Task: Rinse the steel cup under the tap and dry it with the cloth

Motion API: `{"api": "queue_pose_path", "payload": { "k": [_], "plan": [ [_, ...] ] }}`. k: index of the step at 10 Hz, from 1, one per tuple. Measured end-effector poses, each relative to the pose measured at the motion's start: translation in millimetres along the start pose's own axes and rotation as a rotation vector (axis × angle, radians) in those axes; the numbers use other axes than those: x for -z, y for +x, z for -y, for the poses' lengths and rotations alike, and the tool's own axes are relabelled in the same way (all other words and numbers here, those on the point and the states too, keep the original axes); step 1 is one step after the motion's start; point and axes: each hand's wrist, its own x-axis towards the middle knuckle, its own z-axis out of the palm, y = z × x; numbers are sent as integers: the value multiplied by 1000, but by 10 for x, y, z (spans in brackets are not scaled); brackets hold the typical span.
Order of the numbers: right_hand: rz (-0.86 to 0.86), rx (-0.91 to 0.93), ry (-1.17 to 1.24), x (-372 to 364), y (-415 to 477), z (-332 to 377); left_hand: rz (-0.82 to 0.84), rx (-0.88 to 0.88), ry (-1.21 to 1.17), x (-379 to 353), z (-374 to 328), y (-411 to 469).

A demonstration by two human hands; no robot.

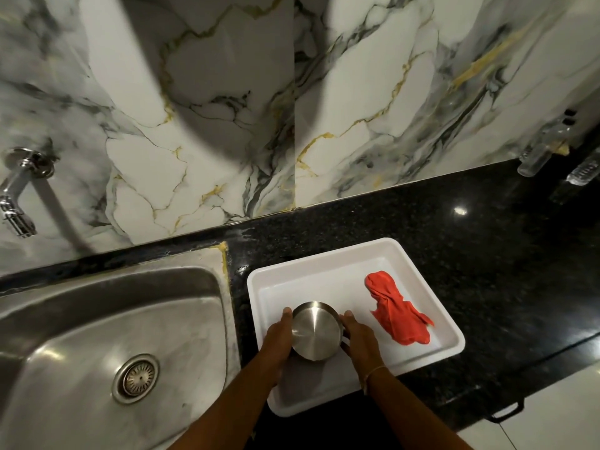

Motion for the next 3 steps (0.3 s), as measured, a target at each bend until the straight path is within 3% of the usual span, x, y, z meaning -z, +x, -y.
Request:
{"api": "queue_pose_path", "payload": {
  "k": [2,3],
  "plan": [
    [21,-16,-90,51,394,-313,24,15,68,10,-44,-24],
    [18,40,-212,-22,38,109,8,-40,181,23,-157,-142]
  ]
}}
